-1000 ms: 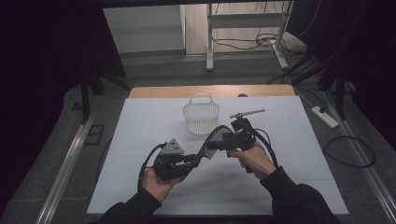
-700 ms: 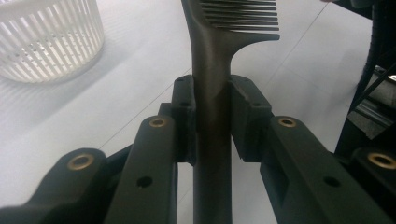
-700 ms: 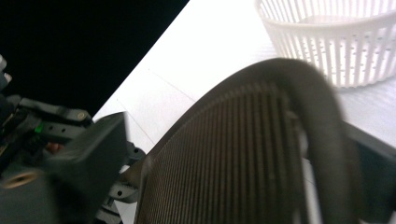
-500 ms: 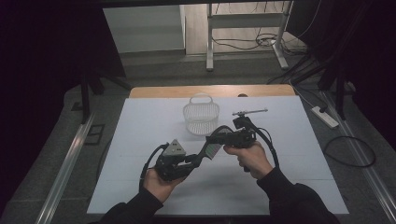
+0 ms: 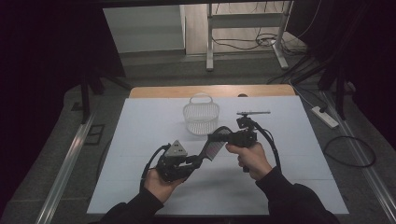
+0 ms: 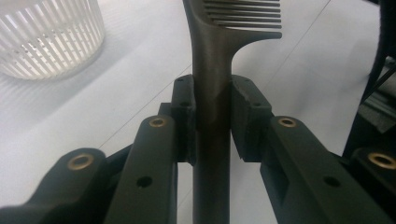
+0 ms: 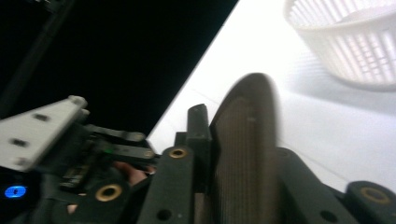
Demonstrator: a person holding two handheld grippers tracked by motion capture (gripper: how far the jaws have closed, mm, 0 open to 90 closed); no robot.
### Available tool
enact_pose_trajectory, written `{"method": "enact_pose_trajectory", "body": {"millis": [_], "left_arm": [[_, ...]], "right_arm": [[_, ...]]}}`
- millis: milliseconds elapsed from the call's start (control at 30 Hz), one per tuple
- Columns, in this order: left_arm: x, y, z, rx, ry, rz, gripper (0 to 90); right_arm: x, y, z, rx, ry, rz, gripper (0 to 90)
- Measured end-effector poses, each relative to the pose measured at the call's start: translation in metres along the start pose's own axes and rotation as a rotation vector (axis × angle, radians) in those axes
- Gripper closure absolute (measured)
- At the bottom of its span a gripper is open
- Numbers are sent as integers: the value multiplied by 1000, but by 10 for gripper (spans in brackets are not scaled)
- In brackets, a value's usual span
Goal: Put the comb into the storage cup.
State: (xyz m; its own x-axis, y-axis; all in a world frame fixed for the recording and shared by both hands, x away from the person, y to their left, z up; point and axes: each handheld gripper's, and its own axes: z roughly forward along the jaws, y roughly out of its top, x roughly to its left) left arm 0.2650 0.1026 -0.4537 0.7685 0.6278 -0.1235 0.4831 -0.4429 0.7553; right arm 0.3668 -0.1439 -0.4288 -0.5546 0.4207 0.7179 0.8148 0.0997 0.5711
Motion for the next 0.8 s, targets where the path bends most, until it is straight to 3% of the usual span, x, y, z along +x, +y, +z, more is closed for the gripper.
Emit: {"method": "enact_pose_trajectory", "body": {"millis": [100, 367, 500, 533, 567, 633, 800], "left_arm": [[-1, 0, 4, 12, 2, 4, 723], [2, 0, 3, 1, -10, -8, 690], [5, 0, -1, -16, -16, -36, 537], [6, 0, -1, -16, -16, -42, 537], [7, 0, -2, -19, -13, -51, 457], [8, 0, -2, -18, -14, -54, 388], [12, -2, -4, -28, -21, -76, 295]], "right_arm": [[0, -1, 1, 7, 28, 3, 837], [3, -1, 0, 2, 33, -19, 840], [6, -2, -1, -5, 31, -42, 840], [6, -2, -1, -5, 31, -42, 840], [6, -1, -2, -13, 31, -47, 840], [6, -1, -4, -17, 33, -52, 840], [7, 0, -7, -30, 31, -67, 840]]}}
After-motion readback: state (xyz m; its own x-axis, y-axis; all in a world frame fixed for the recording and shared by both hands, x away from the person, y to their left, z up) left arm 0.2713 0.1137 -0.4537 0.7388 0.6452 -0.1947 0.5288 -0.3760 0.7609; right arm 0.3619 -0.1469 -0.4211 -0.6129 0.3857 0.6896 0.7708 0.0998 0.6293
